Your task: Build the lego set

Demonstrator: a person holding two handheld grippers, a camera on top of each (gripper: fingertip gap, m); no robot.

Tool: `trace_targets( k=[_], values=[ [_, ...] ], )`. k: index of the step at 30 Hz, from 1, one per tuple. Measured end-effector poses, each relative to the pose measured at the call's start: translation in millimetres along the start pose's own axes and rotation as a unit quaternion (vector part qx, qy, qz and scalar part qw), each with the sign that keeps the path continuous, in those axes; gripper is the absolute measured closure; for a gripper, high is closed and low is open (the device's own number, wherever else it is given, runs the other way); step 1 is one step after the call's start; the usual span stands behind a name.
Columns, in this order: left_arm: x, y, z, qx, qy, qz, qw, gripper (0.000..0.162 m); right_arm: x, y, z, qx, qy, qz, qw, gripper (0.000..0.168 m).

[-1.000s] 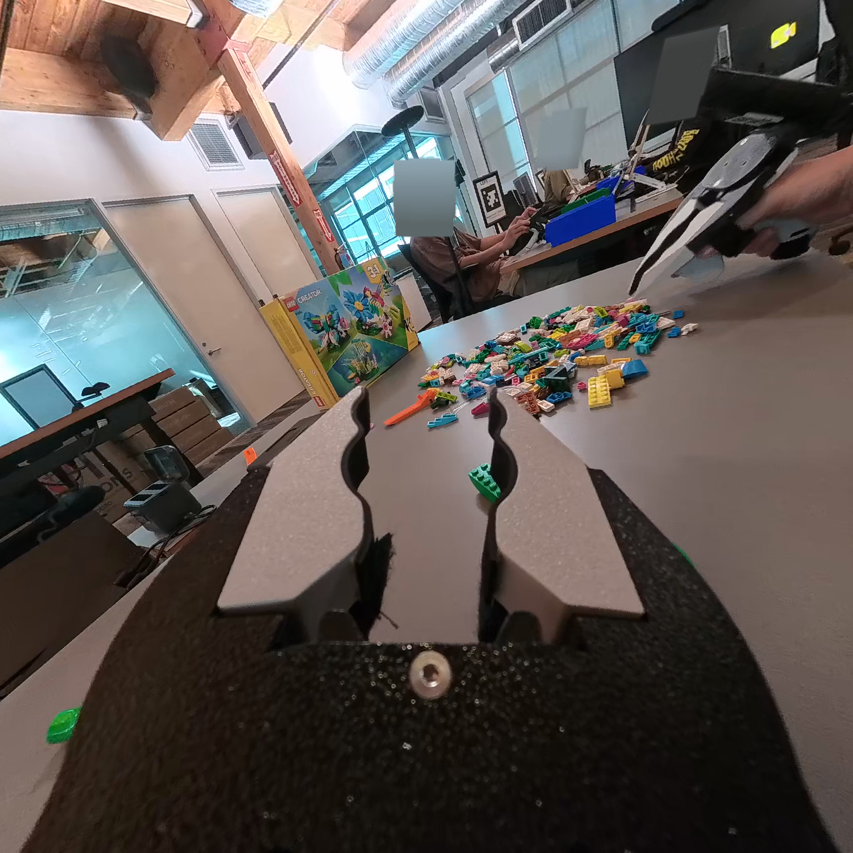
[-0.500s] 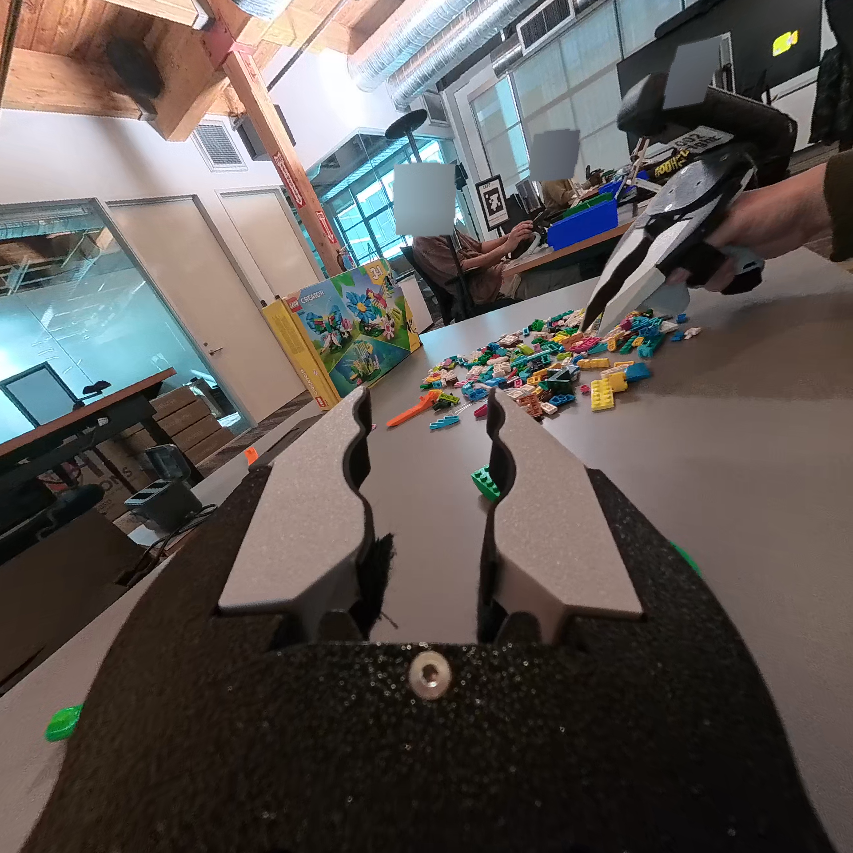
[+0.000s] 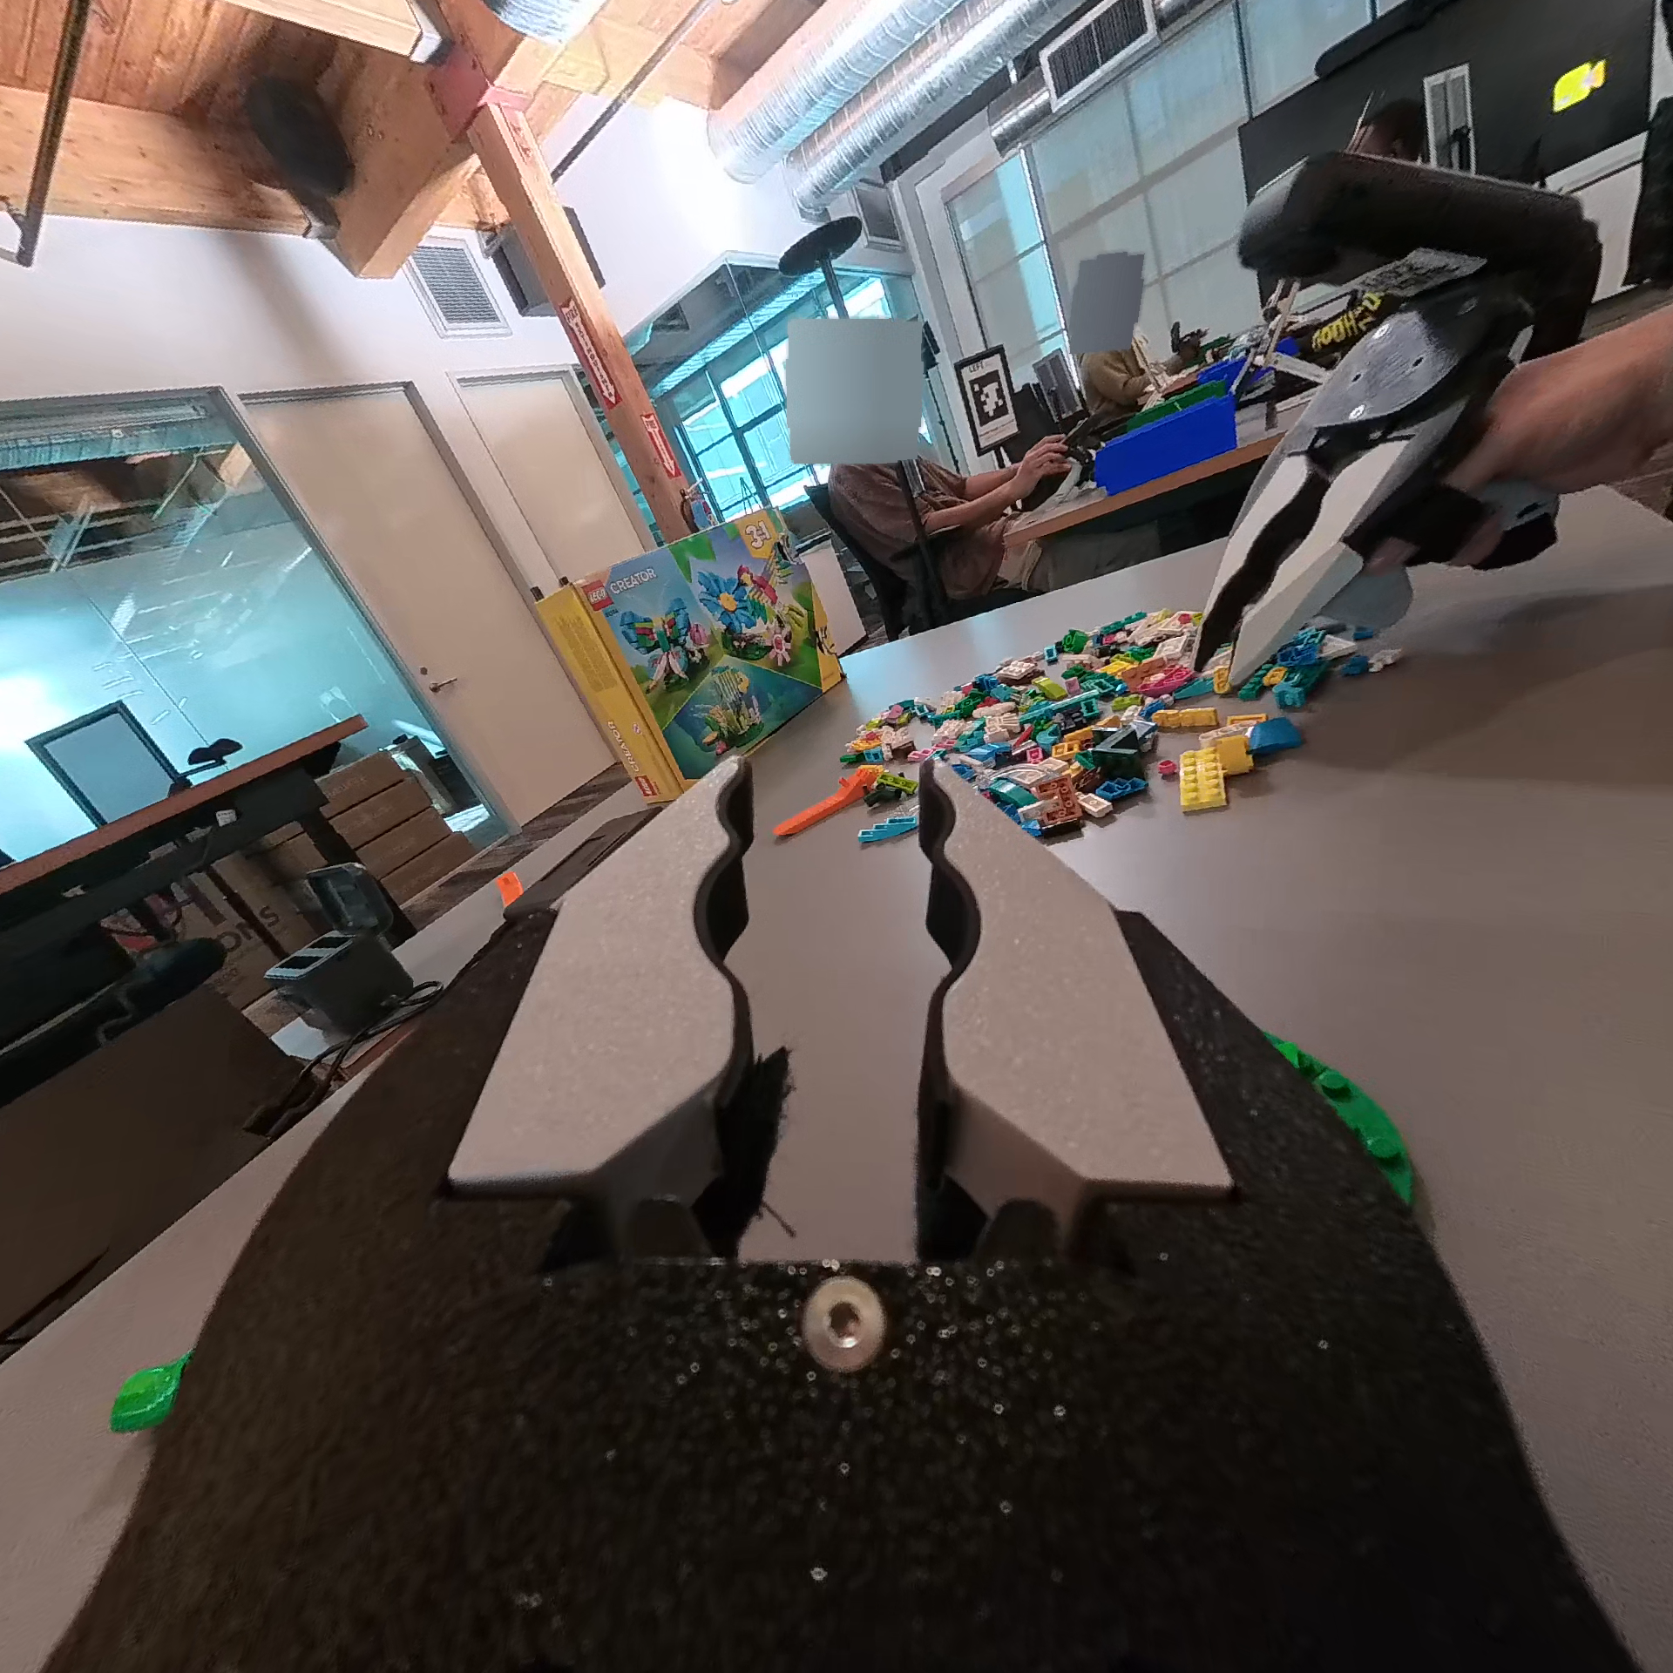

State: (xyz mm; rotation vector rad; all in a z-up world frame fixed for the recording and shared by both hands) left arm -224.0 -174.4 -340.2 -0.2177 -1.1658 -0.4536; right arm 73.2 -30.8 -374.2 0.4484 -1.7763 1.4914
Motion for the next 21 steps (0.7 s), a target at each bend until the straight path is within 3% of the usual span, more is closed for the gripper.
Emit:
trace_targets(
  k=[1,6,13,21],
  values=[
    [0.1,0.0,-0.1,0.000,0.000,0.000,1.000,0.128,0.0,-1.4,-1.1,-0.004,-0.001,-0.004,1.000,0.143],
    [0.2,-0.2,0.2,0.001,-0.001,-0.001,1.000,0.128,-0.7,-9.1,-11.8,-0.048,0.005,-0.025,0.999,0.140],
    [0.3,-0.2,0.0,0.001,0.000,-0.001,1.000,0.128,-16.9,-14.7,-40.6,-0.144,0.080,0.001,0.986,0.114],
    [0.1,-0.1,0.7,0.006,-0.001,0.000,1.000,0.127,-7.0,-13.0,-55.6,-0.158,0.075,-0.001,0.985,0.119]
  ],
)
Point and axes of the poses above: each gripper's, where its closed fingertips meet, y out along the fingers, x out of its top, z = x × y across the jaws, the point moved 7 cm from there along -y, back along the fingers, and after that the axes turned 5 degrees about z, right-handed, at the moved point
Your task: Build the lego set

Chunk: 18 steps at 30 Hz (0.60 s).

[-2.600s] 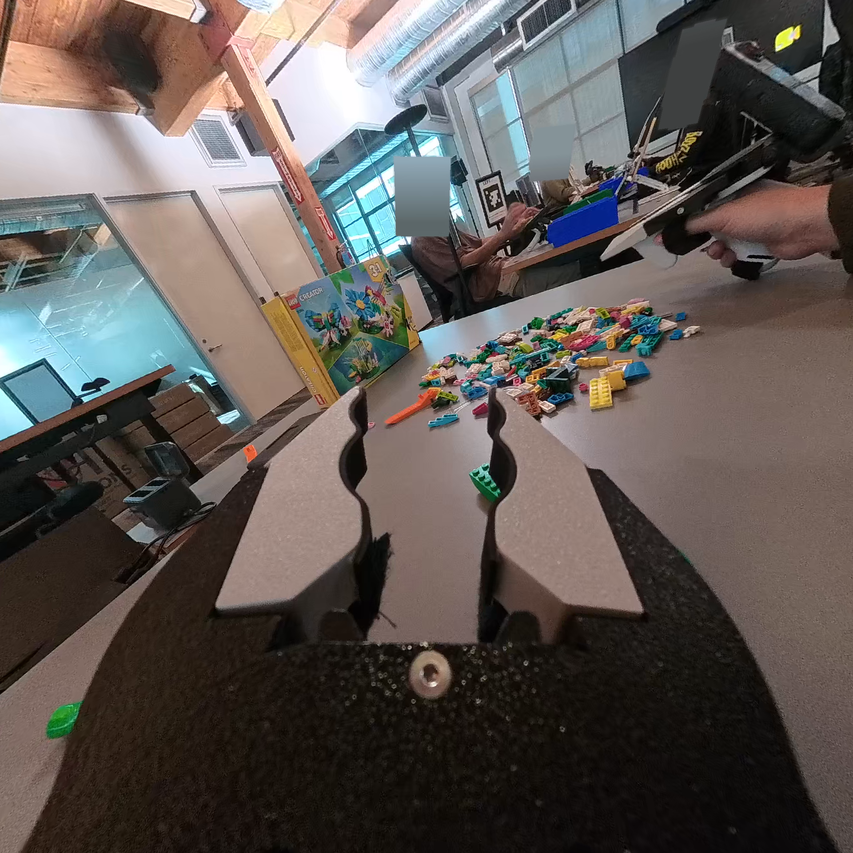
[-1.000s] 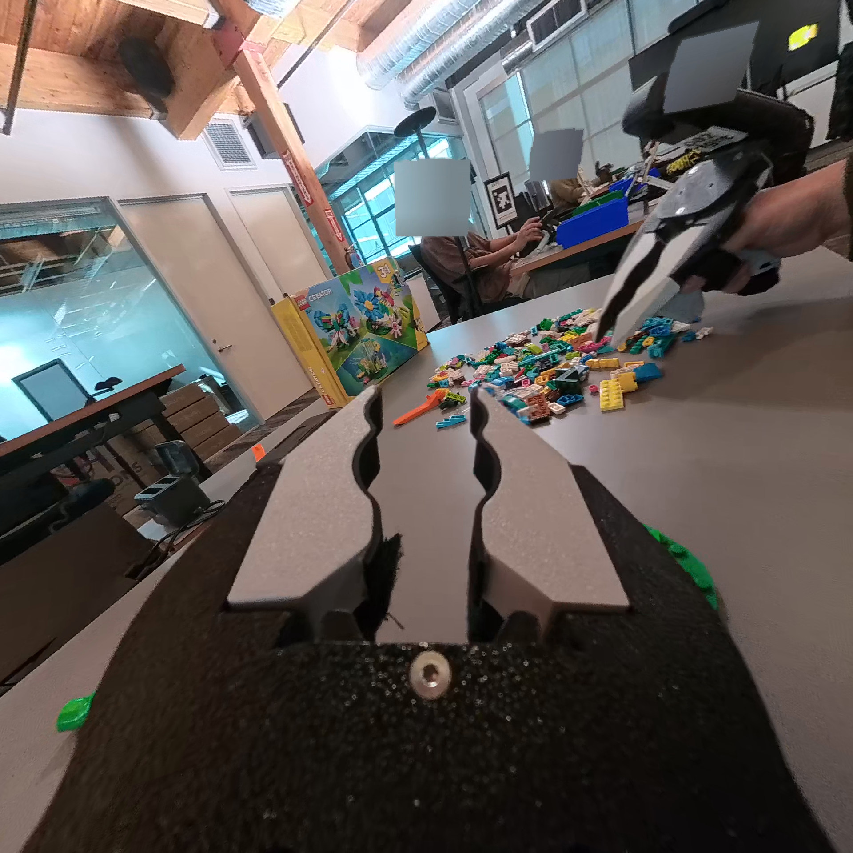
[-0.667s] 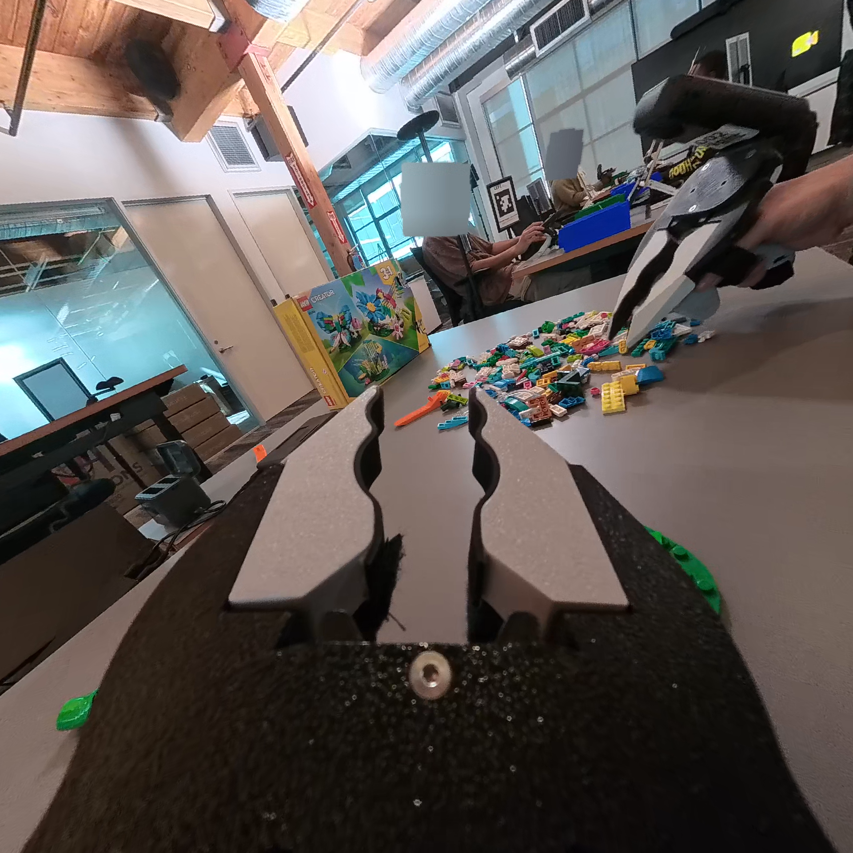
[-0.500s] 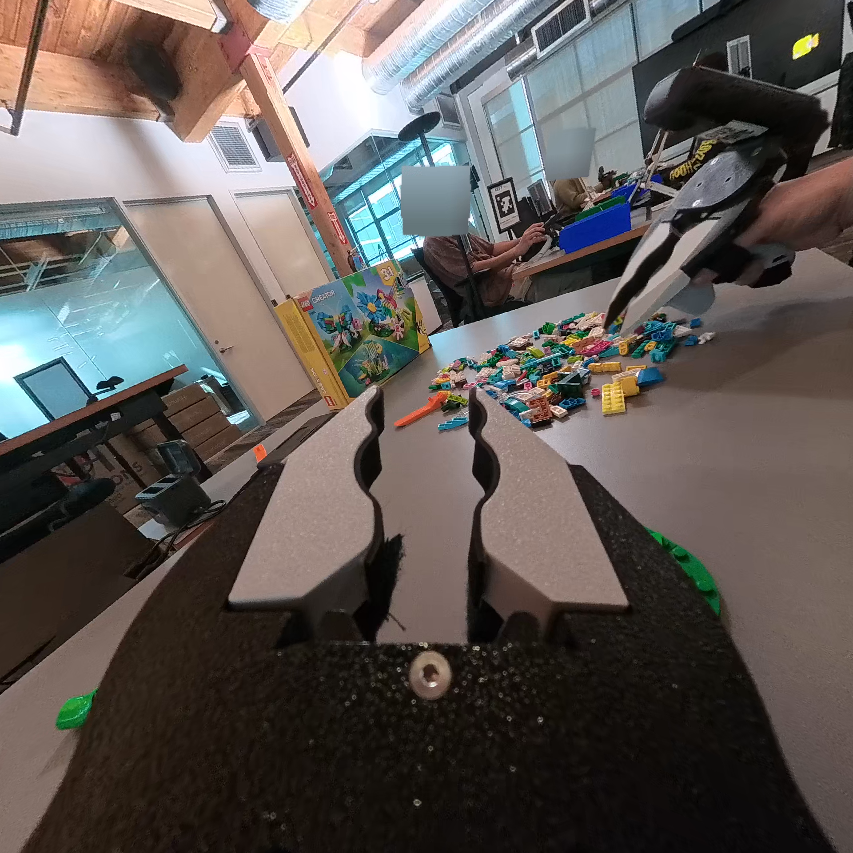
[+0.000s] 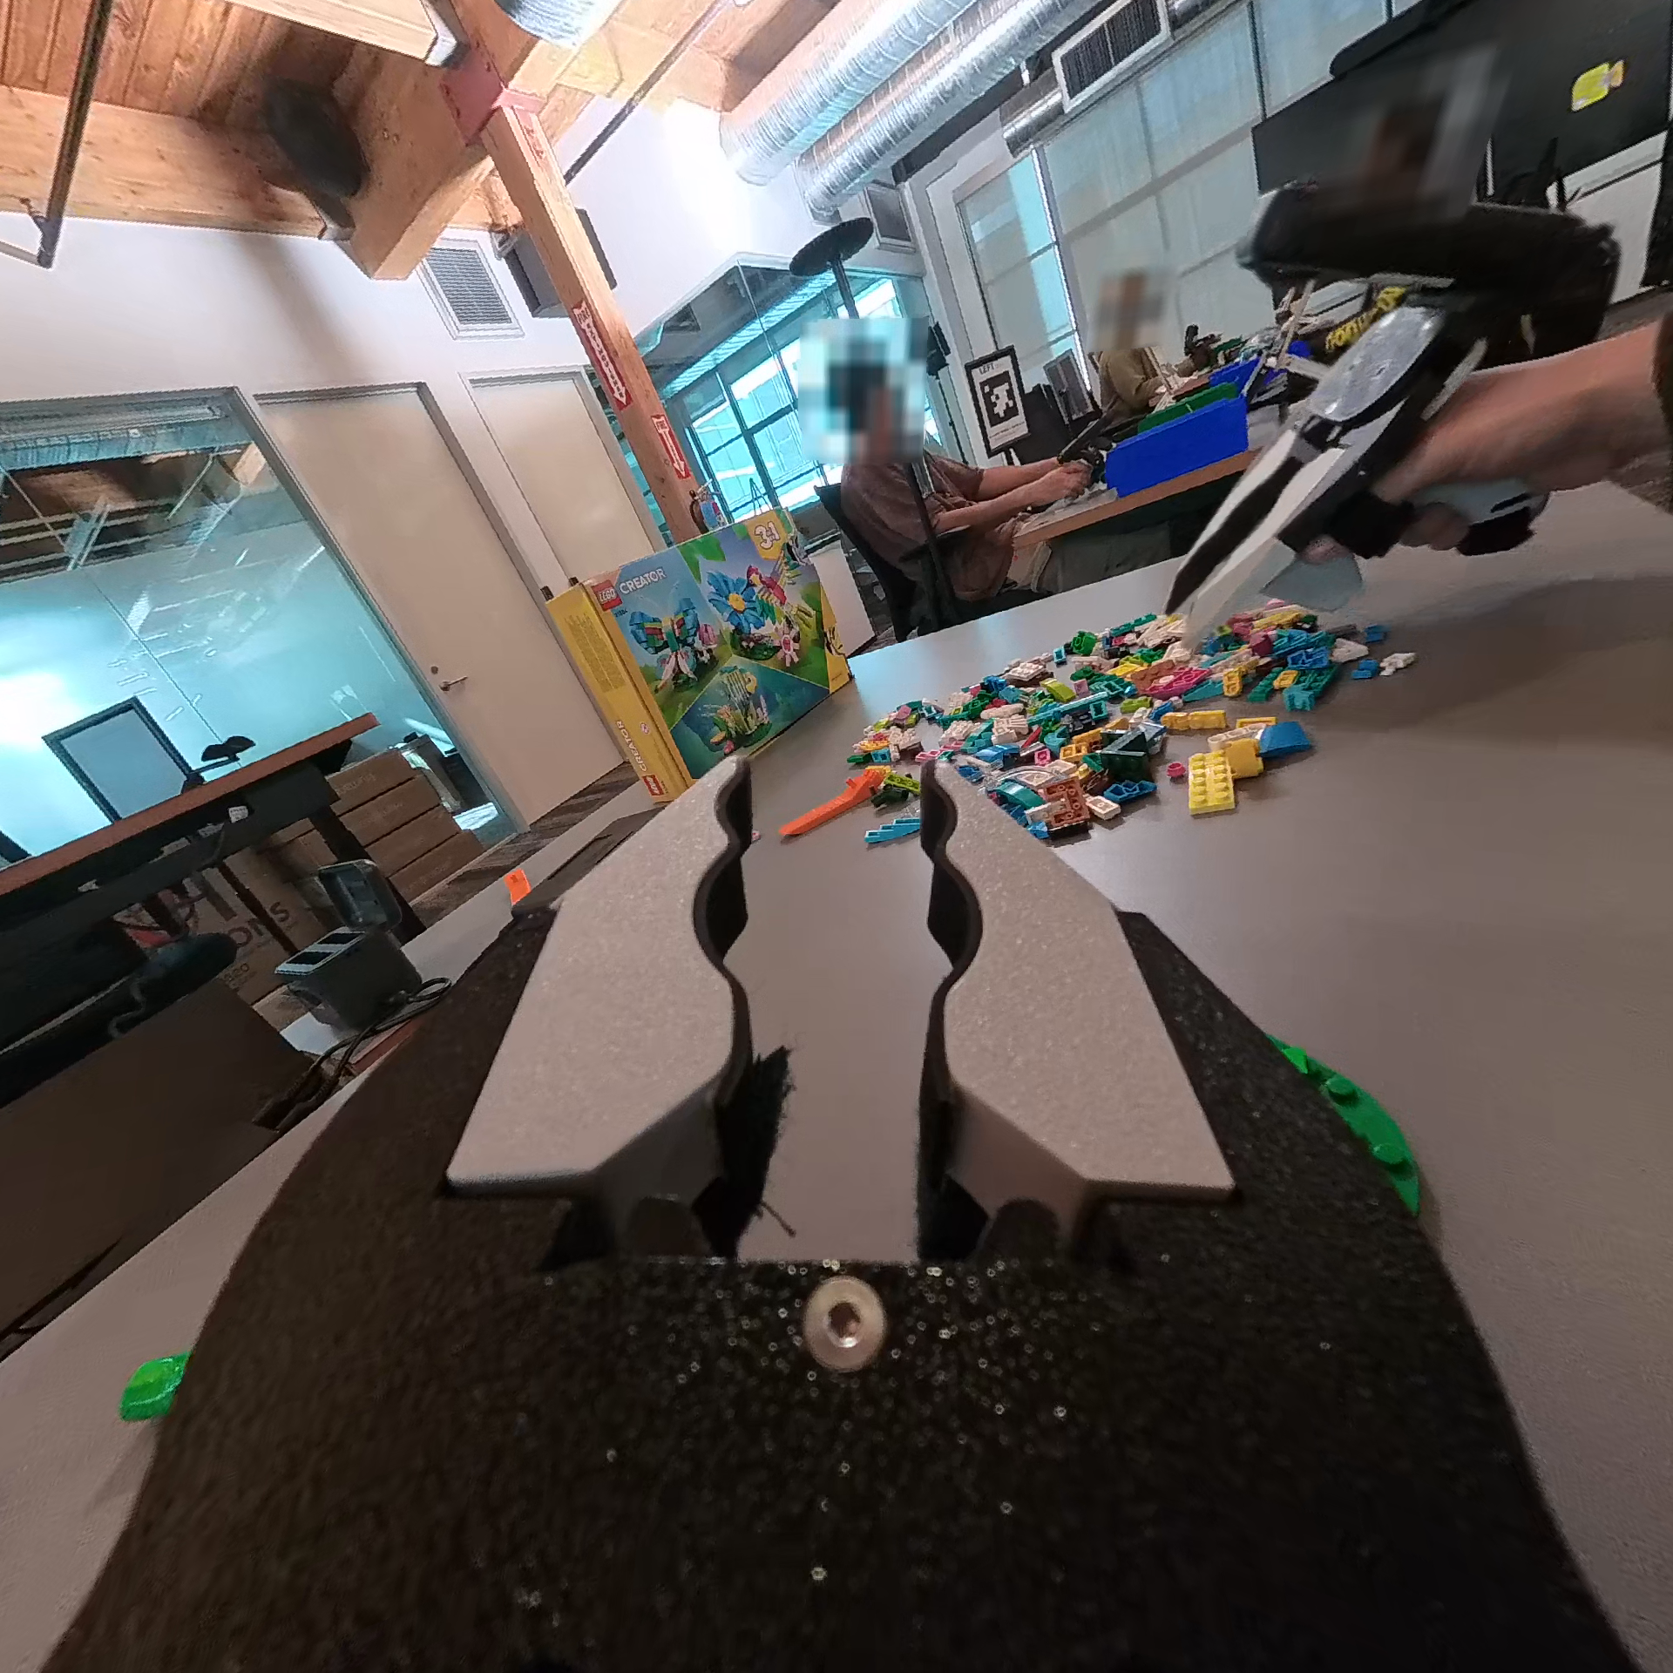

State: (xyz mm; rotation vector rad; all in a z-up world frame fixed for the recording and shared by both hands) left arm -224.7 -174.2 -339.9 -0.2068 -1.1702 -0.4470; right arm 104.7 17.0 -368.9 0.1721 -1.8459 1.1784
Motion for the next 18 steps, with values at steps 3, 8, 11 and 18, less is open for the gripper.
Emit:
trace_targets(
  k=[3,8,11,18],
  values=[
    [-0.1,-0.2,1.0,0.003,-0.002,0.000,1.000,0.127,21.3,13.9,-8.5,0.025,-0.042,0.000,0.999,0.126],
    [-0.6,0.0,2.6,0.005,-0.004,-0.001,1.000,0.127,64.8,47.2,-40.0,0.010,-0.055,0.005,0.998,0.146],
    [-2.7,2.5,6.2,0.020,0.001,0.007,1.000,0.127,80.5,72.6,-61.5,0.006,0.002,0.022,1.000,0.159],
    [5.8,-2.2,23.8,0.113,-0.010,-0.034,0.993,0.123,98.5,113.5,-74.5,0.087,-0.002,0.155,0.984,0.161]
  ],
)
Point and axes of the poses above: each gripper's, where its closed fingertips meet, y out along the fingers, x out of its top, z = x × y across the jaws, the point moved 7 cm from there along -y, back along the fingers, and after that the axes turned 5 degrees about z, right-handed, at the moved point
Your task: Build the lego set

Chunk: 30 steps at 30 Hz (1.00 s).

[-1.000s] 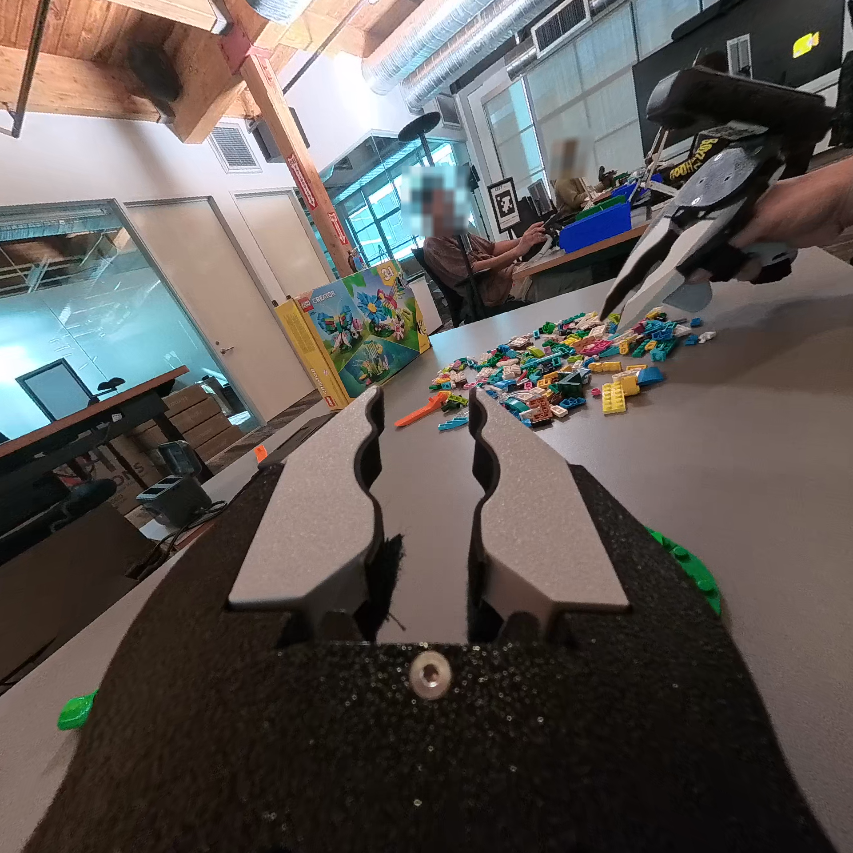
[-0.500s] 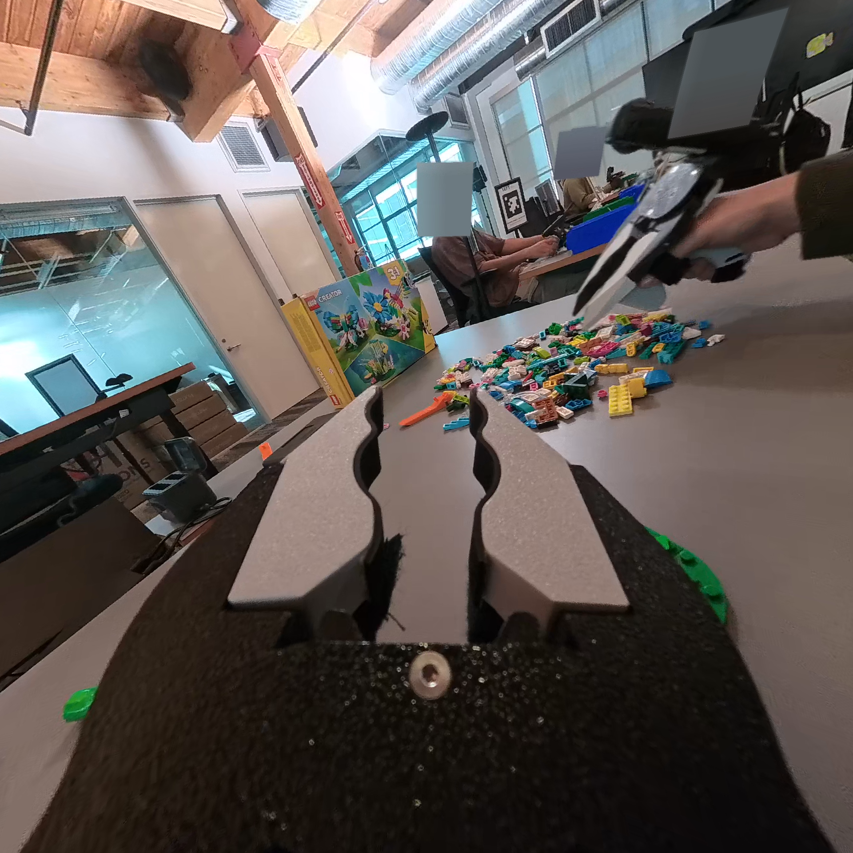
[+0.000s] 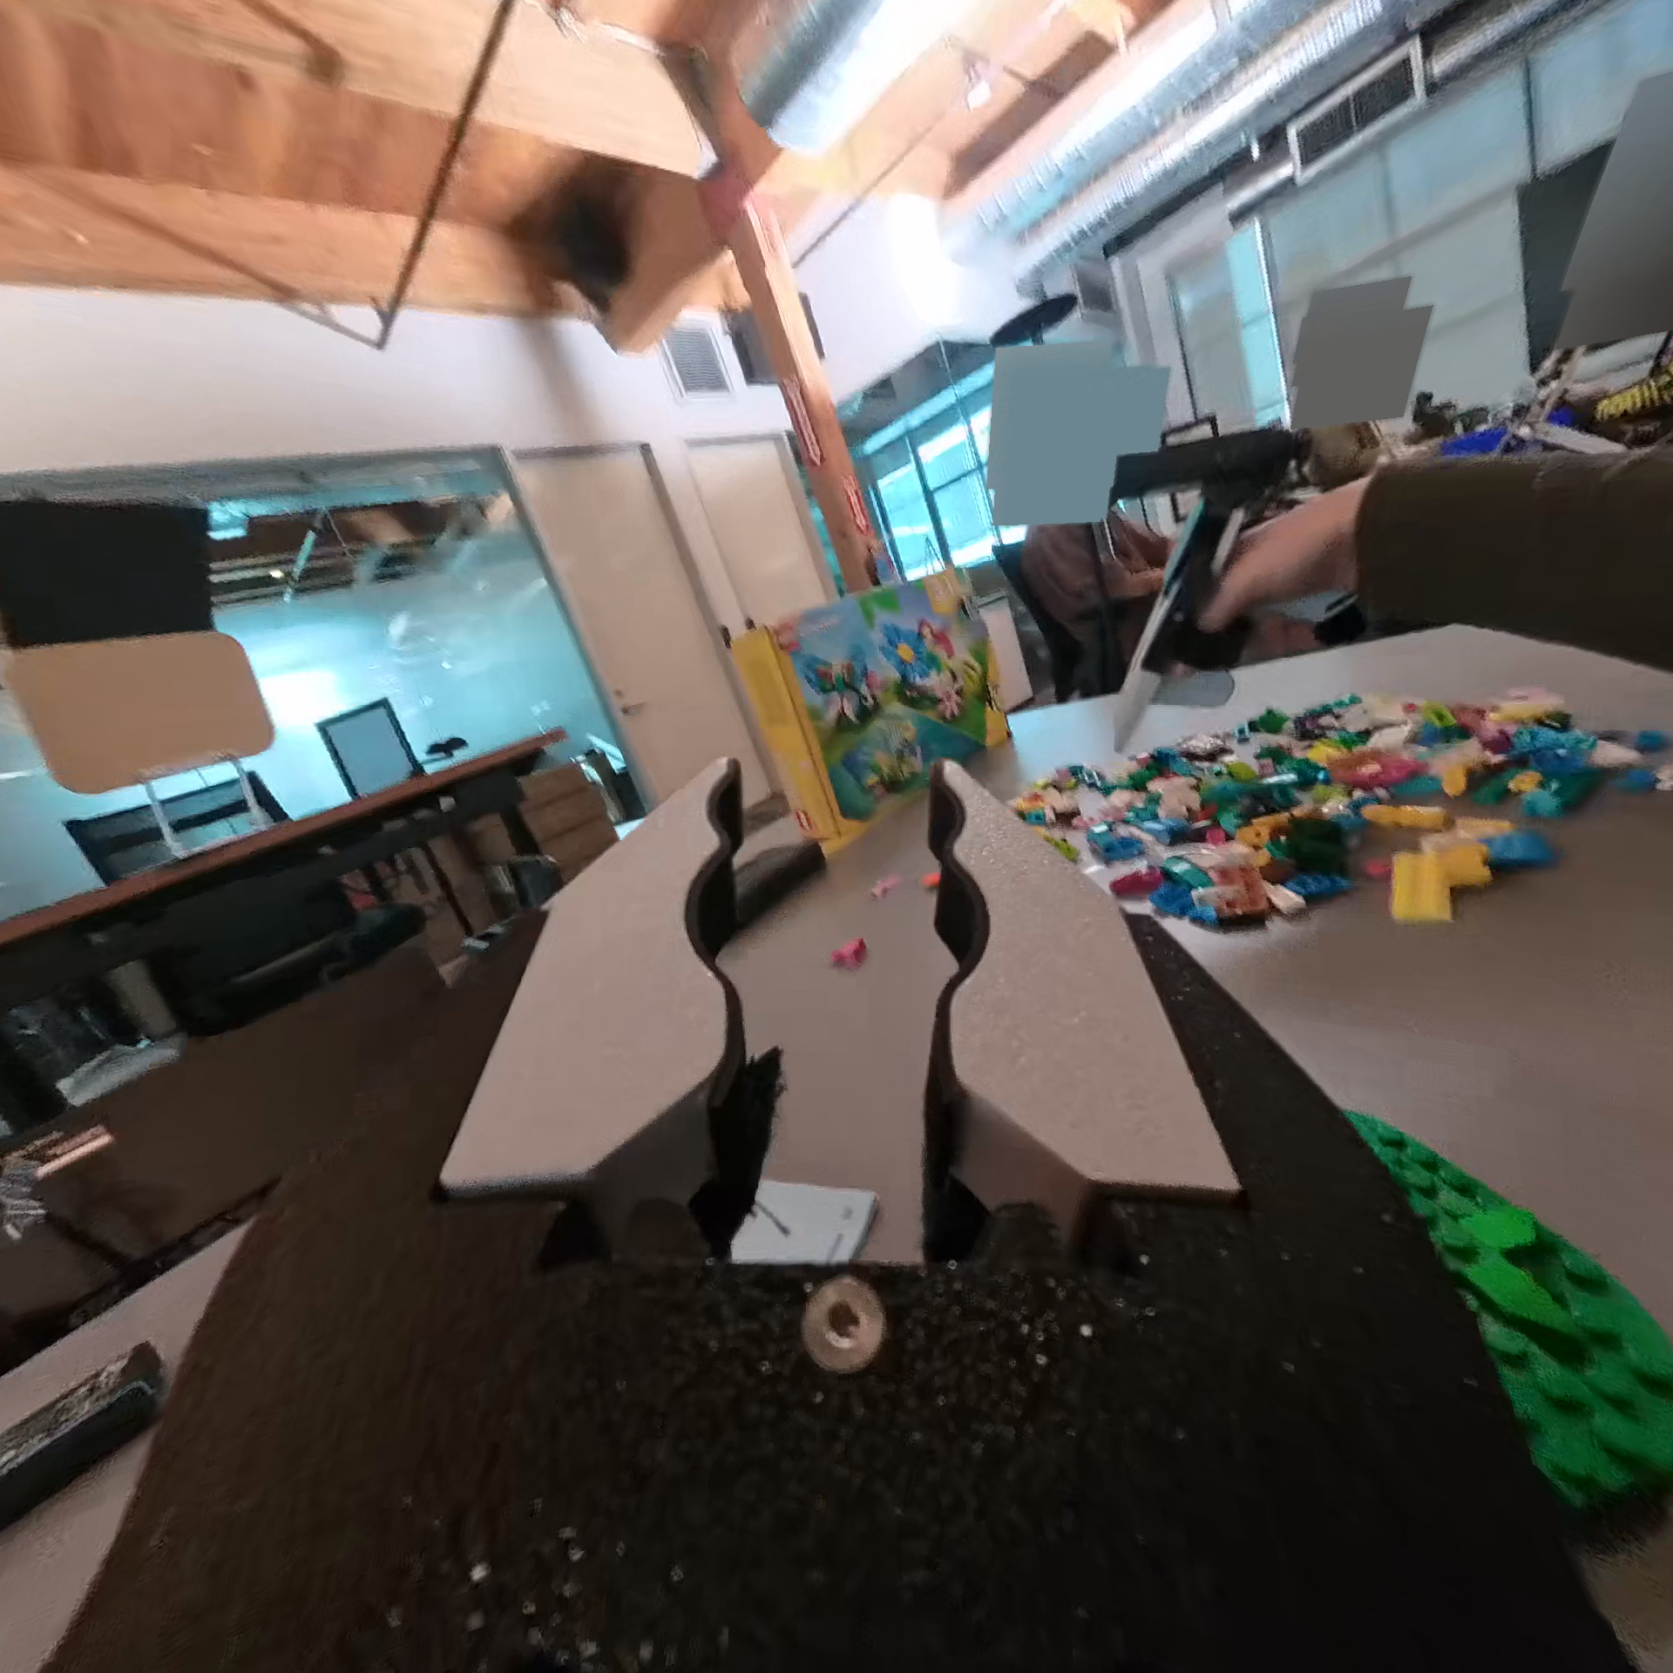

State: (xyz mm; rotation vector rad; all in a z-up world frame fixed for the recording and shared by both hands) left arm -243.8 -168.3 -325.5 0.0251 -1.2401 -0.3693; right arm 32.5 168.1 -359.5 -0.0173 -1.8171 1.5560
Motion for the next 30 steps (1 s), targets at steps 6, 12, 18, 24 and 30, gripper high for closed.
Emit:
trace_targets(
  k=[6,12,18,24,30],
  values=[
    [1.4,15.6,-7.1,0.003,0.004,-0.010,1.000,0.122,-4.8,-2.2,4.5,0.040,-0.009,0.061,0.997,0.152],
    [-8.0,31.6,1.7,-0.002,-0.021,-0.004,1.000,0.122,-9.0,10.0,6.4,0.038,-0.028,0.080,0.996,0.147],
    [-11.9,31.2,8.4,-0.017,-0.070,-0.002,0.997,0.121,-13.2,13.5,1.6,0.027,-0.035,0.085,0.995,0.155],
    [-12.9,33.0,3.4,-0.028,-0.053,0.006,0.998,0.121,-8.1,4.1,6.9,0.023,-0.105,0.046,0.993,0.155],
    [-15.0,34.7,6.2,-0.019,-0.063,0.012,0.998,0.121,44.9,-13.1,77.3,0.045,-0.183,-0.047,0.981,0.155]
  ],
)
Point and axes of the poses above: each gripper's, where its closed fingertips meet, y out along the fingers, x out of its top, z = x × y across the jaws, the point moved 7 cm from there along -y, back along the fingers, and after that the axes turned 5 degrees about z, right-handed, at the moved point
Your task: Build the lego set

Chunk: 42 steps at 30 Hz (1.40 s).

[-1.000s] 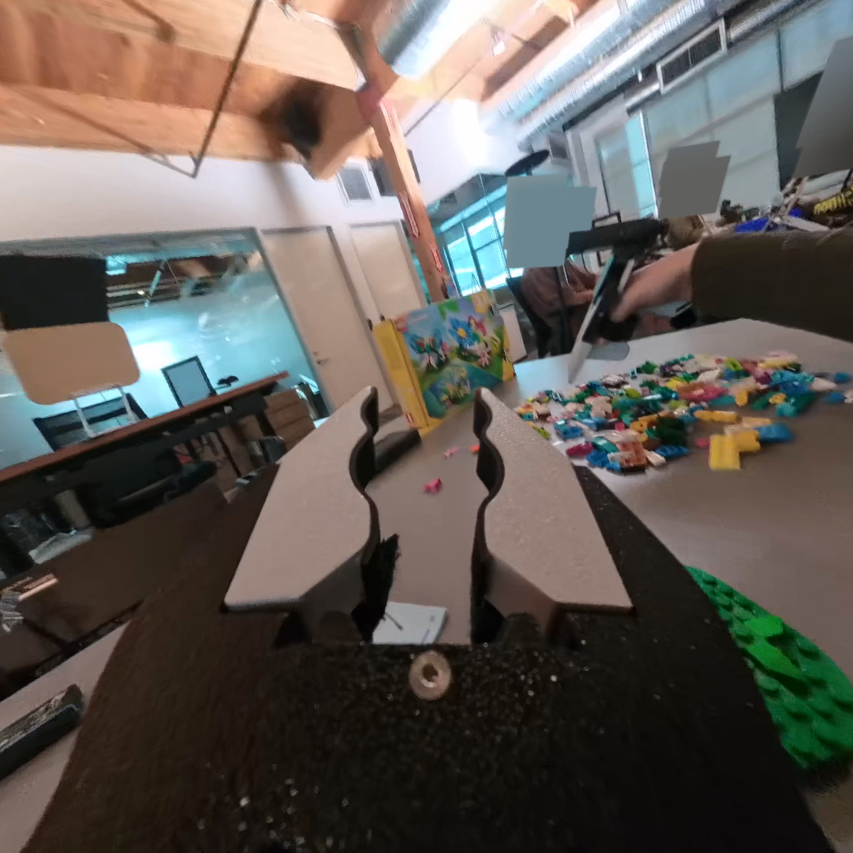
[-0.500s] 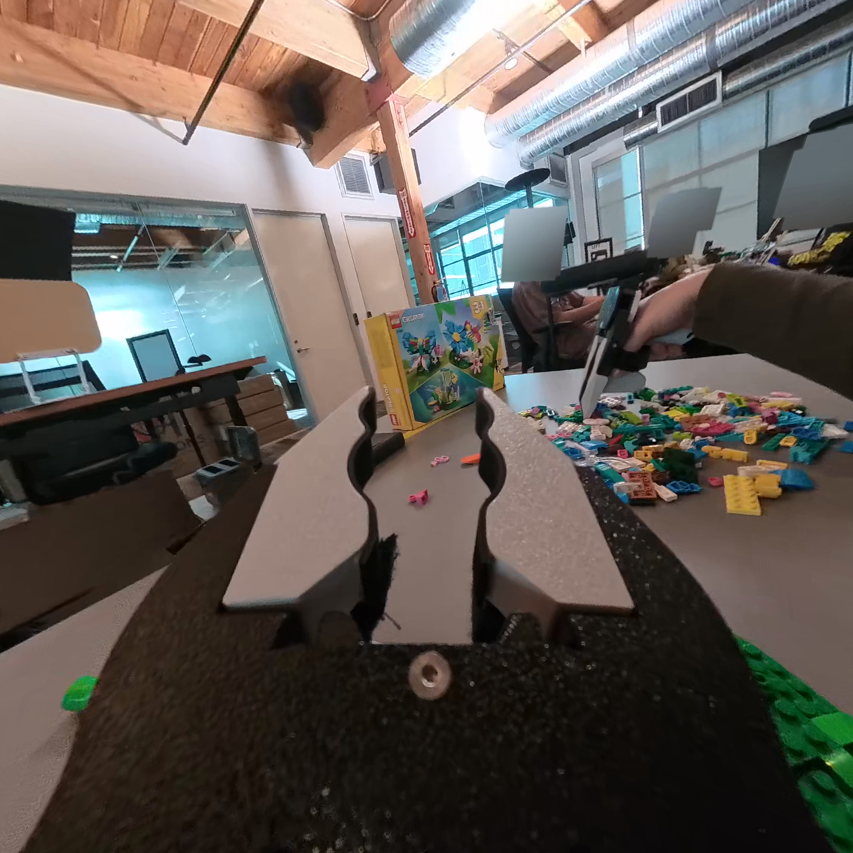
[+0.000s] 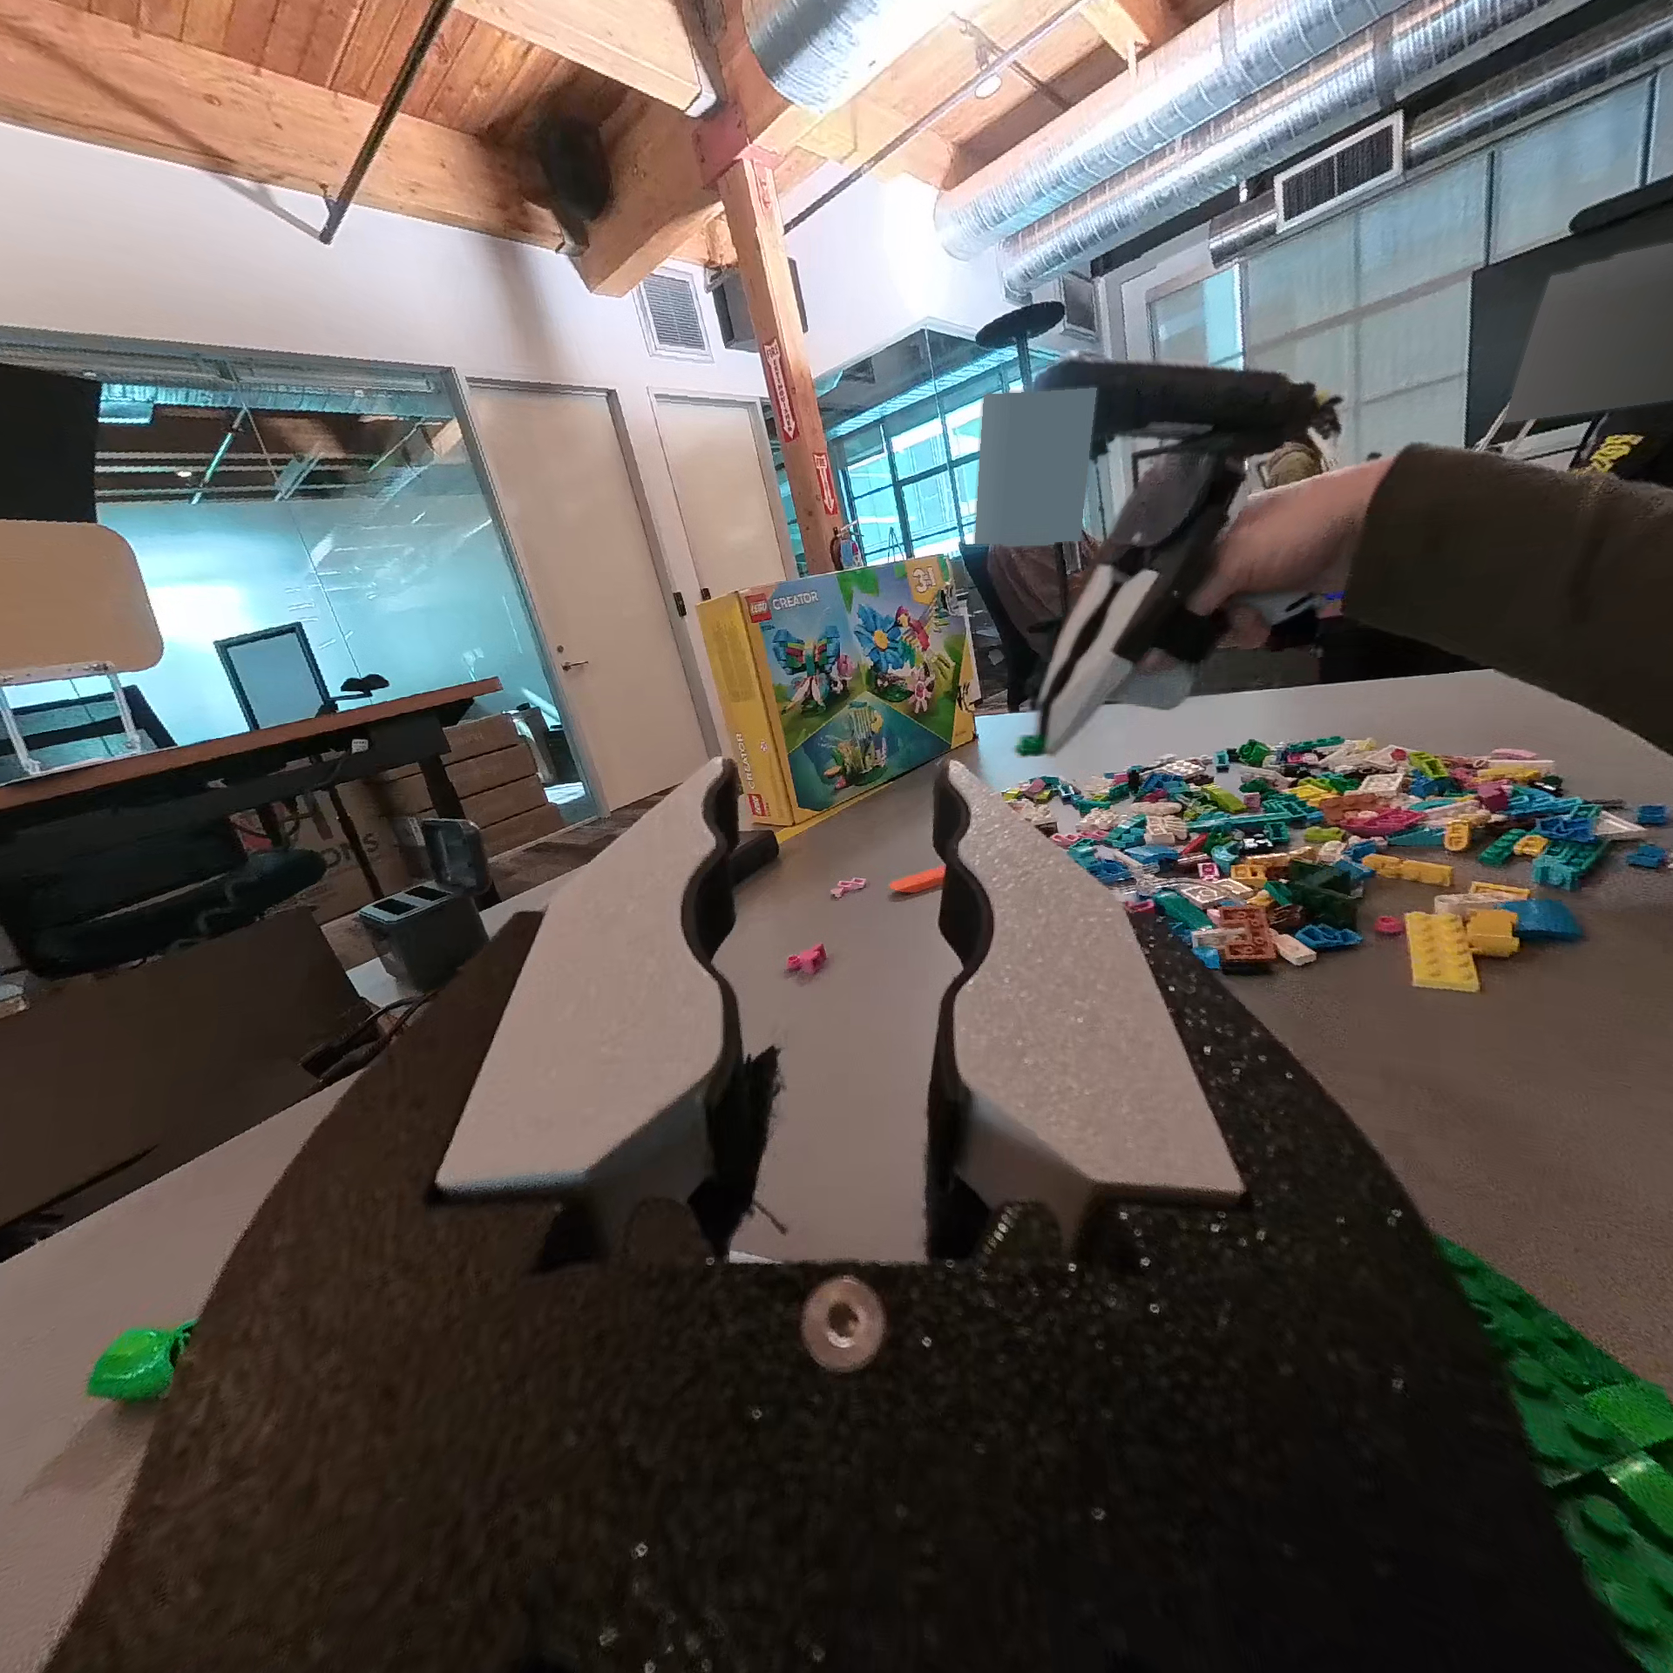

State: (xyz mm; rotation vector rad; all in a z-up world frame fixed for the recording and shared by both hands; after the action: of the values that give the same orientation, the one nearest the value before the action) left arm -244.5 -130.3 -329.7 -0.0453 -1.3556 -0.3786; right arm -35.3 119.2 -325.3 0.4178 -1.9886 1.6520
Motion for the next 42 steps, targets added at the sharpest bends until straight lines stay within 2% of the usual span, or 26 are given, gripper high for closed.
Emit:
trace_targets(
  k=[2,4,6,9,13,15,17,20,23,27,31,37,42],
  values=[
    [0.6,-0.4,-0.5,0.001,0.004,-0.002,1.000,0.122,40.8,22.0,31.2,0.002,0.010,-0.052,0.999,0.155],
    [0.6,-0.7,-1.2,-0.004,0.005,-0.003,1.000,0.122,74.2,53.6,69.6,0.045,0.020,-0.082,0.995,0.156],
    [0.5,-0.9,-2.1,-0.010,0.005,-0.003,1.000,0.123,99.2,81.0,104.6,0.079,-0.008,-0.081,0.994,0.155],
    [1.3,-2.3,-3.6,-0.015,0.008,-0.006,1.000,0.124,128.8,106.8,134.8,0.075,-0.049,-0.085,0.992,0.155],
    [0.4,-1.3,-4.6,-0.021,0.006,-0.002,1.000,0.125,141.0,138.4,137.8,0.054,-0.025,-0.041,0.997,0.152],
    [0.6,-1.5,-4.8,-0.023,0.006,-0.003,1.000,0.125,141.7,140.6,140.3,0.072,0.002,-0.041,0.997,0.132],
    [0.8,-1.8,-5.3,-0.025,0.004,-0.004,1.000,0.125,139.0,132.4,138.8,0.068,0.004,-0.055,0.996,0.126],
    [1.3,-2.3,-6.6,-0.029,0.002,-0.005,1.000,0.125,126.7,108.4,116.1,0.054,0.007,-0.062,0.997,0.127],
    [1.2,-1.9,-8.5,-0.033,0.006,-0.004,0.999,0.125,103.8,72.0,67.8,0.036,0.050,-0.084,0.995,0.134],
    [0.4,-0.2,-8.0,-0.032,0.003,-0.001,0.999,0.125,44.2,25.2,-26.5,-0.089,0.117,-0.054,0.988,0.141],
    [-0.2,0.9,-8.7,-0.033,0.005,0.002,0.999,0.125,-14.7,4.8,-85.3,-0.109,0.179,-0.017,0.978,0.148],
    [-0.2,0.9,-8.8,-0.034,0.005,0.002,0.999,0.125,-67.4,6.6,-84.1,-0.024,0.173,0.041,0.984,0.147],
    [1.5,-0.6,-8.3,-0.032,0.003,-0.007,0.999,0.128,-83.8,0.5,-74.6,-0.067,0.118,0.039,0.990,0.155]
  ],
)
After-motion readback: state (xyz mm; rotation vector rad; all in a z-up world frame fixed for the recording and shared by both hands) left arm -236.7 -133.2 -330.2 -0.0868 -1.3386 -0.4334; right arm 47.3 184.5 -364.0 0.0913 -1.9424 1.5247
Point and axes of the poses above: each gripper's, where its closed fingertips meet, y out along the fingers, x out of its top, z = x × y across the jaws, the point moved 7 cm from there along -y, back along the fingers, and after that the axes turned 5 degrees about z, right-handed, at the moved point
